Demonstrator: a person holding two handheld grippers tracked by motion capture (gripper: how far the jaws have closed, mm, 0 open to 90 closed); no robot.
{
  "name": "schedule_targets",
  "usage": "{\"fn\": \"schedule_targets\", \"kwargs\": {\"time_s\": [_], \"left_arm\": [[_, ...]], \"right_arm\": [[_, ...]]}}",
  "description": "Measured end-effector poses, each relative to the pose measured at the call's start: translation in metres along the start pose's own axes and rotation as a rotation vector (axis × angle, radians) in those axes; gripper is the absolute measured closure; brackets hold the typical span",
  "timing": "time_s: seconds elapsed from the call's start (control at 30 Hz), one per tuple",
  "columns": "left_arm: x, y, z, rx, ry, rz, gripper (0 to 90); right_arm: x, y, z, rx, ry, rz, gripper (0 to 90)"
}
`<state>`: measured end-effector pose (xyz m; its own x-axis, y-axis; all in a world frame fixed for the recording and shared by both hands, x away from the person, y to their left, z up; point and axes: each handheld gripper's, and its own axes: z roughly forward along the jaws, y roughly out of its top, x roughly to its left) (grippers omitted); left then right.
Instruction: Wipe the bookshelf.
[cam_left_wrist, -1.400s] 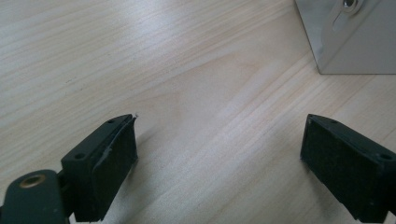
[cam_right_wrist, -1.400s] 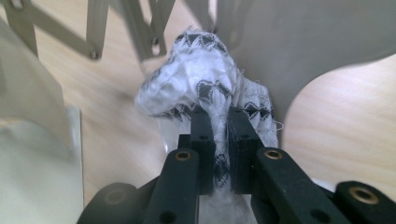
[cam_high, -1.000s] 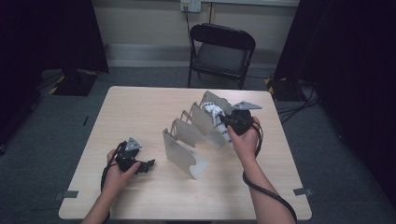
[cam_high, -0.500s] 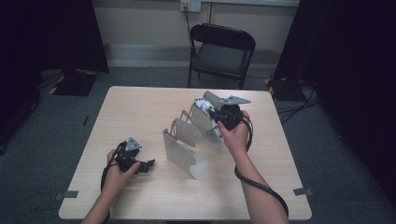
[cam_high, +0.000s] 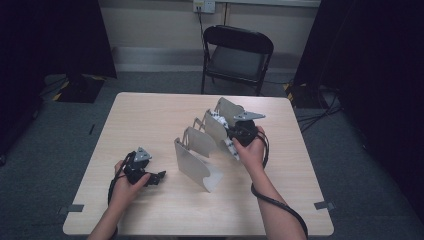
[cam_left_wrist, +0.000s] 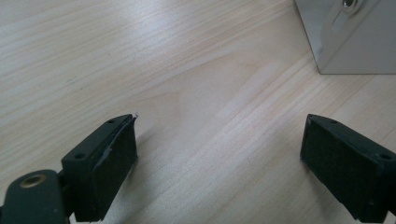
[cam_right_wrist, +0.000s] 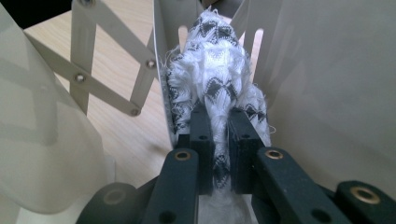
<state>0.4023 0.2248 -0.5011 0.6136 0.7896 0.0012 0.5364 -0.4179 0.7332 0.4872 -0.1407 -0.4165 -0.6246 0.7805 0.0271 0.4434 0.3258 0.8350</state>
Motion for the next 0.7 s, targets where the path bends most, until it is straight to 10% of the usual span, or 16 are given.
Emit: {"fn": "schedule_targets", "kwargs": {"time_s": [0.7], "left_arm": [[0.0,0.0,0.0,0.002,0.0,0.003,10.6]], "right_arm": [[0.004,-0.052,0.027,0.103,0.0,0.011,82.6]]}}
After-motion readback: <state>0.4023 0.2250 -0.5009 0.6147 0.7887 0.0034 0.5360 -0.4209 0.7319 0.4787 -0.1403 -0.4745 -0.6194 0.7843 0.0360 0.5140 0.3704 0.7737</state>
